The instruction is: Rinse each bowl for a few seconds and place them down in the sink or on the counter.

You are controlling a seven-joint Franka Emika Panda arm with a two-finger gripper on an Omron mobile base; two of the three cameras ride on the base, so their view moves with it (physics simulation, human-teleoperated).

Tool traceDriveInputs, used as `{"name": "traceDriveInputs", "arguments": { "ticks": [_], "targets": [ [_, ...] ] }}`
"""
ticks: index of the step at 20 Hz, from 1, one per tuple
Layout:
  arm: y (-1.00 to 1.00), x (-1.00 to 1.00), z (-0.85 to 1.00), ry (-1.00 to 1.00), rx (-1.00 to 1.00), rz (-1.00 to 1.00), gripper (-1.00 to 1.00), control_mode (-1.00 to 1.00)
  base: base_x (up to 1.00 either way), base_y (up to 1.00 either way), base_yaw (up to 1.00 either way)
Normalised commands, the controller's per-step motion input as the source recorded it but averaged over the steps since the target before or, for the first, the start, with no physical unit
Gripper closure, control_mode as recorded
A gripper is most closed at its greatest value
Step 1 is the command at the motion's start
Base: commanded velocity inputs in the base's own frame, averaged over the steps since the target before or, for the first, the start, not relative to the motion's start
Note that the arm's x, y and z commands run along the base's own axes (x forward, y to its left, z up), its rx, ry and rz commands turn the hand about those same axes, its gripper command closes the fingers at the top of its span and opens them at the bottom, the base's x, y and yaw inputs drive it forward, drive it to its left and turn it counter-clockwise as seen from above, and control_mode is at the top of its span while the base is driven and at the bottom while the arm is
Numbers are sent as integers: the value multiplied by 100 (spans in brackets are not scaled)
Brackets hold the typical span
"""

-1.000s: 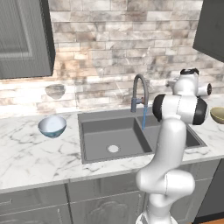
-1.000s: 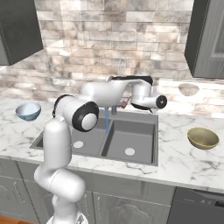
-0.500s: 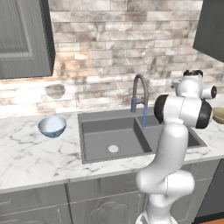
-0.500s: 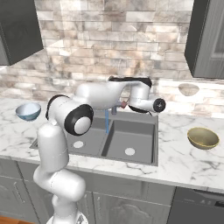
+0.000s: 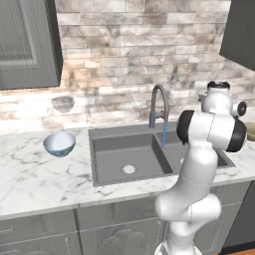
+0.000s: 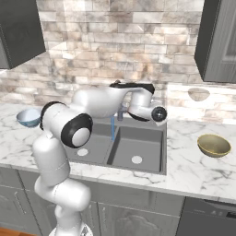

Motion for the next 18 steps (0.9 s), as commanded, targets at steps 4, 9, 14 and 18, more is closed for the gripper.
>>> {"name": "traceDriveInputs", "arguments": {
  "ticks": [4,9,14,18],
  "targets": [
    [0,-12,11,0,1,-21,-100,-100,0,0,0],
    [-1,-4,16,2,2,-21,-100,-100,0,0,0],
    [-1,-5,15,1,2,-22,-100,-100,0,0,0],
    [0,-7,13,0,1,-22,-100,-100,0,0,0]
  ]
}}
